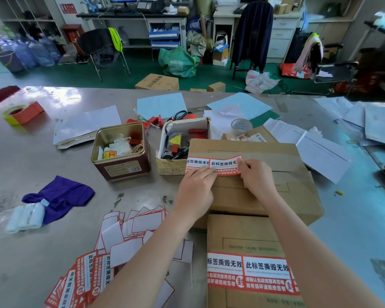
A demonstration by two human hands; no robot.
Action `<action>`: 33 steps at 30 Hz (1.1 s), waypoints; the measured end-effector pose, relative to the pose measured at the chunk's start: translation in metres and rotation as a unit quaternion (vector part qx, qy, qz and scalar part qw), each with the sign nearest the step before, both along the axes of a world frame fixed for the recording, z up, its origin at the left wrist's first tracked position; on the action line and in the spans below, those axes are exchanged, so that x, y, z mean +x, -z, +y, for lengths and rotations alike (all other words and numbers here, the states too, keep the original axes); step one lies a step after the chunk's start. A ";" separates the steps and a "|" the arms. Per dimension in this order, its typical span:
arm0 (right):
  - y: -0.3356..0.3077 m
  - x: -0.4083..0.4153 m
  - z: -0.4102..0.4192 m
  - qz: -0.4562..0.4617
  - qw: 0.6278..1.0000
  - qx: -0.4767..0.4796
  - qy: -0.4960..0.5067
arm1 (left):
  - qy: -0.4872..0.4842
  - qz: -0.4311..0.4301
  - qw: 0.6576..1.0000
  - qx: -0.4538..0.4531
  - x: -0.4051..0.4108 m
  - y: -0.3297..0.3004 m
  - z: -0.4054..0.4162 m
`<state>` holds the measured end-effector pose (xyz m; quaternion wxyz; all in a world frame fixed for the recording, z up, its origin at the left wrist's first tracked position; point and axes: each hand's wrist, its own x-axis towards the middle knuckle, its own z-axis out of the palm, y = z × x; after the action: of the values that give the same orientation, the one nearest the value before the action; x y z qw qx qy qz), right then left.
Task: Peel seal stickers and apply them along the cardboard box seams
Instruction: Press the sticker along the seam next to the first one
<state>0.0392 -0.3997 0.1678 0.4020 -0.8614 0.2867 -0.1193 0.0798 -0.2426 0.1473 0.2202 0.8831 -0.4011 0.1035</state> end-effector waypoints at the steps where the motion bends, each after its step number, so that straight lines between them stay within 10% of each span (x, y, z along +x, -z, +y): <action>1: -0.001 -0.001 0.001 -0.001 1.000 0.003 -0.001 | 0.000 -0.007 1.000 -0.006 0.000 0.001 0.001; 10: -0.009 -0.005 0.003 0.005 1.000 0.018 0.004 | -0.008 -0.034 0.998 -0.049 -0.006 0.004 0.008; 20: -0.011 -0.005 0.002 0.029 0.999 -0.003 -0.013 | -0.030 0.075 0.984 0.159 0.013 -0.007 -0.013; 33: -0.014 -0.018 -0.026 0.070 0.993 -0.076 -0.048 | -0.036 0.073 0.978 0.191 0.013 -0.006 -0.011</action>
<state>0.0213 -0.4259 0.1820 0.3195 -0.9084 0.2626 -0.0610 0.0929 -0.2534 0.1533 0.0726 0.9278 -0.3645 -0.0316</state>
